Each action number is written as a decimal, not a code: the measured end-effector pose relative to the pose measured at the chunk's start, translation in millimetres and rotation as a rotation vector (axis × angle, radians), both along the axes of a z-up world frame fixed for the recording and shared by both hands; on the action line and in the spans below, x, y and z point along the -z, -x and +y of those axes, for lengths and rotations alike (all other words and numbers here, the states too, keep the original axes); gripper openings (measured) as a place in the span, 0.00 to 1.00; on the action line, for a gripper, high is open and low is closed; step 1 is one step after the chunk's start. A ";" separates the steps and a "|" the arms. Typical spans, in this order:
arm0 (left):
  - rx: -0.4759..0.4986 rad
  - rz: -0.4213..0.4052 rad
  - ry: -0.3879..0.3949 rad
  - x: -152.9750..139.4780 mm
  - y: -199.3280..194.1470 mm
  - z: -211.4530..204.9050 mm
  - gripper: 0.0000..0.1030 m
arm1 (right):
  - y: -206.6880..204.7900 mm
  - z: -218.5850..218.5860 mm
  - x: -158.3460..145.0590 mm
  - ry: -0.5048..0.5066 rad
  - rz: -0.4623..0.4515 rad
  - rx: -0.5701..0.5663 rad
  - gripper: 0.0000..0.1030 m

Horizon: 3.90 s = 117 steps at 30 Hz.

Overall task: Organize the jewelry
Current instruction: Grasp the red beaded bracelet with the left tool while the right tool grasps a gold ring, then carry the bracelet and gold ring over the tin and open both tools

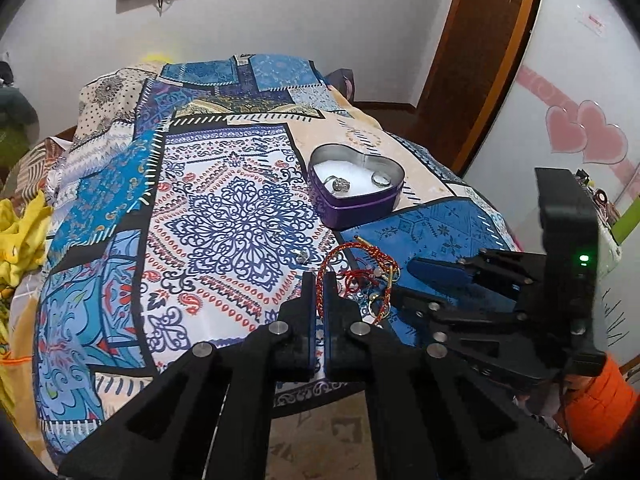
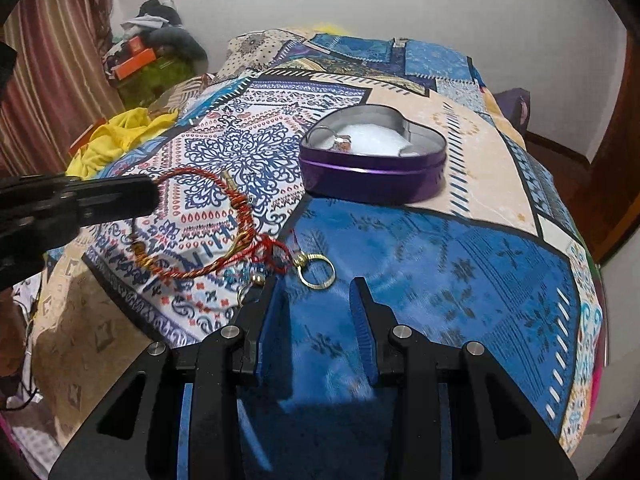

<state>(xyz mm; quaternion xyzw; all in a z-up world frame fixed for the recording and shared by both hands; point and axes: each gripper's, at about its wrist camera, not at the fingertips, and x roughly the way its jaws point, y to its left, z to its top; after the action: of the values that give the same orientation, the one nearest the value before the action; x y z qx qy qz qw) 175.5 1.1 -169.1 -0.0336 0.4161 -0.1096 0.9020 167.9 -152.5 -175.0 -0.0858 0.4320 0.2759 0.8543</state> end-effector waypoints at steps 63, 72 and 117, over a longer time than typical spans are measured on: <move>-0.023 -0.154 0.030 -52.6 -30.5 -11.3 0.01 | -19.7 -34.9 -63.3 -0.125 -0.144 0.133 0.21; -0.035 -0.150 0.051 -48.1 -65.5 -13.3 0.01 | -42.1 -35.7 -73.5 -0.161 -0.175 0.159 0.22; 0.002 -0.002 0.034 -7.1 -92.3 -6.1 0.14 | -69.4 -4.5 -47.7 -0.024 -0.070 0.077 0.35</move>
<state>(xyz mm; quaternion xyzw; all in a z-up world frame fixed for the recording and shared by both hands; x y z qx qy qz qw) 267.8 -5.0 -161.9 -0.0484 0.4134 -0.1176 0.9016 237.3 -157.0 -127.3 -0.0684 0.4016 0.2447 0.8799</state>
